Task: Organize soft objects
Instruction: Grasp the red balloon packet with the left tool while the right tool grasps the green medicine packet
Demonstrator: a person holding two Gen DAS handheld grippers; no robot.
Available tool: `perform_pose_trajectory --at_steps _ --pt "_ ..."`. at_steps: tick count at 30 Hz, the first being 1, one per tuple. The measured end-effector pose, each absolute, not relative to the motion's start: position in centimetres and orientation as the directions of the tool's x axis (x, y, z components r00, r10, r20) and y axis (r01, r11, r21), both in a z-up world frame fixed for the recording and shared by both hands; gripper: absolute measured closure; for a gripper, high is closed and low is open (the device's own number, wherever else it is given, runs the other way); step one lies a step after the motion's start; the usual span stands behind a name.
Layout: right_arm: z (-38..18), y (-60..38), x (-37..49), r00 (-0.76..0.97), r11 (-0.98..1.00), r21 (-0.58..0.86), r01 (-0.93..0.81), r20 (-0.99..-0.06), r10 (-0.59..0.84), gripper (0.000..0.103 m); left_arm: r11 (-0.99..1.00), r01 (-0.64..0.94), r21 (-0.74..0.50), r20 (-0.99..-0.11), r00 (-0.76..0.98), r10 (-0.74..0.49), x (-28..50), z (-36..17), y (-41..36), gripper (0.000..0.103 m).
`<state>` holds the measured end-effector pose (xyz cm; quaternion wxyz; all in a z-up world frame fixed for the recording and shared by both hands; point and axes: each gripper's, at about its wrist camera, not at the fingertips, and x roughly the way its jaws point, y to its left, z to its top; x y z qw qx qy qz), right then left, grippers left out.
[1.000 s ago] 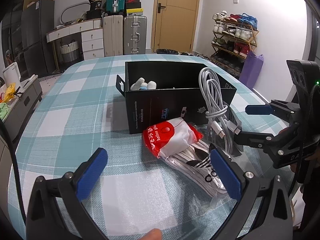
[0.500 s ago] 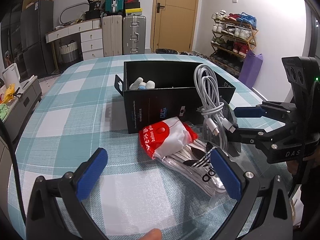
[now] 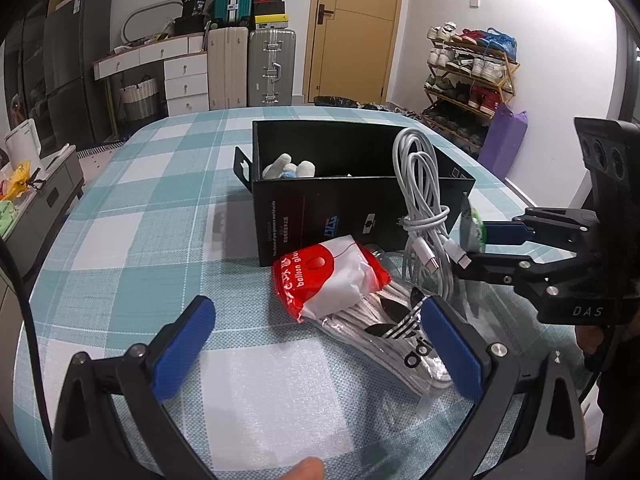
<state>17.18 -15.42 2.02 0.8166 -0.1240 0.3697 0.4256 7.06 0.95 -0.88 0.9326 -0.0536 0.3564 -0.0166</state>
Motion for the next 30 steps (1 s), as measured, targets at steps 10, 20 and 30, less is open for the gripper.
perform_pose_trajectory --at_steps 10,20,30 --pt "3.4 -16.6 16.9 0.401 0.621 0.104 -0.777 -0.679 0.615 0.059 0.979 -0.066 -0.191 -0.684 0.725 -0.084 8.7 -1.1 2.2 0.000" --pt "3.8 -16.9 16.9 0.418 0.628 0.100 -0.772 -0.664 0.620 0.059 0.975 -0.058 -0.213 -0.724 0.680 -0.118 10.8 -1.8 1.9 0.006" --pt "4.1 -17.3 16.8 0.431 0.636 0.098 -0.766 -0.655 0.620 0.059 0.974 -0.025 -0.223 -0.720 0.678 -0.148 10.2 -1.7 1.4 0.054"
